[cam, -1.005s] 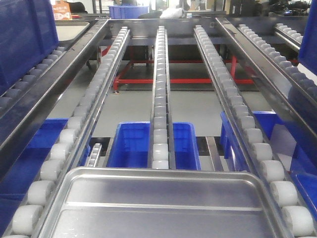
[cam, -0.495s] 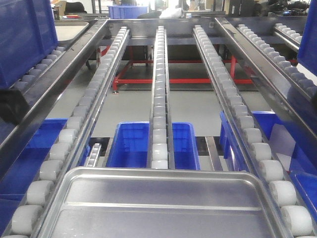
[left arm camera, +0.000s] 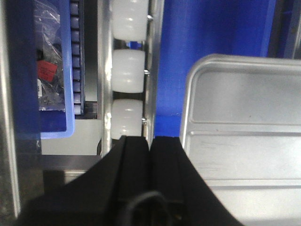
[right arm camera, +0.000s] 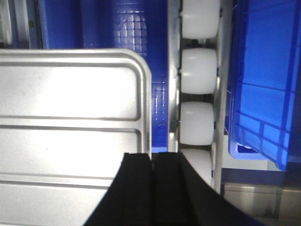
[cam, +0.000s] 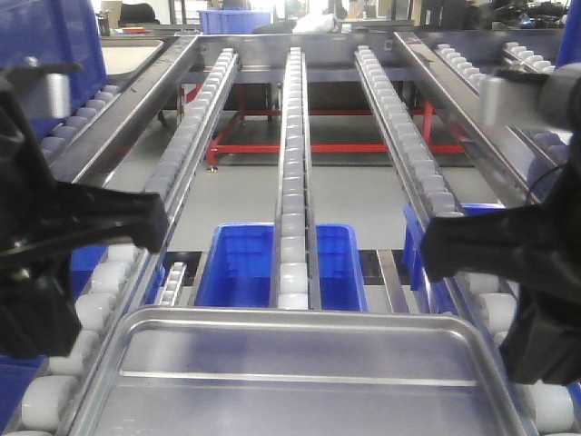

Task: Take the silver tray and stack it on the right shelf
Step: 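Lower both grippers onto opposite edges of the silver tray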

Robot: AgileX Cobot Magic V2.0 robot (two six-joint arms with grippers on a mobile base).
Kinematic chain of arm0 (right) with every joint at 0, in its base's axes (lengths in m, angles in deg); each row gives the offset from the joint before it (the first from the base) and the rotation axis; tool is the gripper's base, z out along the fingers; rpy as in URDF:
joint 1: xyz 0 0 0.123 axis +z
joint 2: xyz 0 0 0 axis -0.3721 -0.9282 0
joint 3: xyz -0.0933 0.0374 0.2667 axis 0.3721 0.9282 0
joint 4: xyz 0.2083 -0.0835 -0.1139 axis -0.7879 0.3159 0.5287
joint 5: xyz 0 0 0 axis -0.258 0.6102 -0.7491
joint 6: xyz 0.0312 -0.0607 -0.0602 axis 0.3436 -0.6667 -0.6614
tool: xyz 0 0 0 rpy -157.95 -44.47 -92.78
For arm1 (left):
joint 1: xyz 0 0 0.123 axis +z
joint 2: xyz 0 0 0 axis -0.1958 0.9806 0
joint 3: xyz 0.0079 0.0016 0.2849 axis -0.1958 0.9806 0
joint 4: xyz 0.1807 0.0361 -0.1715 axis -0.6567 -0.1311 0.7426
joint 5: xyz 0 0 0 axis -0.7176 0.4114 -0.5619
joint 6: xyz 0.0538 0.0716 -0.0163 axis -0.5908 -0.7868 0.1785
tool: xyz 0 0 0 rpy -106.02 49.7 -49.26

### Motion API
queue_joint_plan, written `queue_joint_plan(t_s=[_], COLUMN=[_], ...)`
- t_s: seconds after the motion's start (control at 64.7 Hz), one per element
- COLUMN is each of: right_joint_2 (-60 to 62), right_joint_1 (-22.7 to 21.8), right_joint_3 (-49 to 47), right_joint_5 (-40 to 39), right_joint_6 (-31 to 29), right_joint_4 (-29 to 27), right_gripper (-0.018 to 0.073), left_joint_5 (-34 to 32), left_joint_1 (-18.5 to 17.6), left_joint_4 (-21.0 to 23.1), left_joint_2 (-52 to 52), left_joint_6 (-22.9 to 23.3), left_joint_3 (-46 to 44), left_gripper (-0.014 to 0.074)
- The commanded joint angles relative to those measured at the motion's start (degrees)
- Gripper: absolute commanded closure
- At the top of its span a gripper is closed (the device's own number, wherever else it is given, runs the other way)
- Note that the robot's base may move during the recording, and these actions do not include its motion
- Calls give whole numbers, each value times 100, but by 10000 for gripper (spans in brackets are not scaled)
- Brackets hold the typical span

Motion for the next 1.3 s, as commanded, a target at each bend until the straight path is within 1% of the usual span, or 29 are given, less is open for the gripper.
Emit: queue_joint_plan(t_s=[0.0,0.325,0.495,0.588,0.804,0.912,1.005,1.16,1.283], right_joint_2=[96,88,21,-13,-14,-14,-14,-14,-14], right_joint_1=[12,12,12,12,12,12,12,12,12], right_joint_3=[-186,-186,-186,-186,-186,-186,-186,-186,-186], right_joint_5=[-168,-137,-161,-177,-176,-171,-156,-156,-156], right_joint_6=[21,21,21,21,21,21,21,21,21], right_joint_4=[60,60,60,60,60,60,60,60,60], right_gripper=[481,481,481,481,481,481,481,480,480], left_joint_5=[-85,-147,-227,-227,-188,-243,-255,-216,-216], left_joint_1=[-57,-57,-311,-388,-363,-363,-363,-363,-363], left_joint_4=[129,139,179,179,242,399,399,244,208], left_joint_2=[-117,-117,-117,-101,66,170,198,198,198], left_joint_6=[-126,-126,-126,-126,-70,-70,-70,-70,-70], left_joint_3=[-182,-182,-182,-182,-182,-182,-182,-182,-187], left_gripper=[689,689,690,690,690,690,690,690,690])
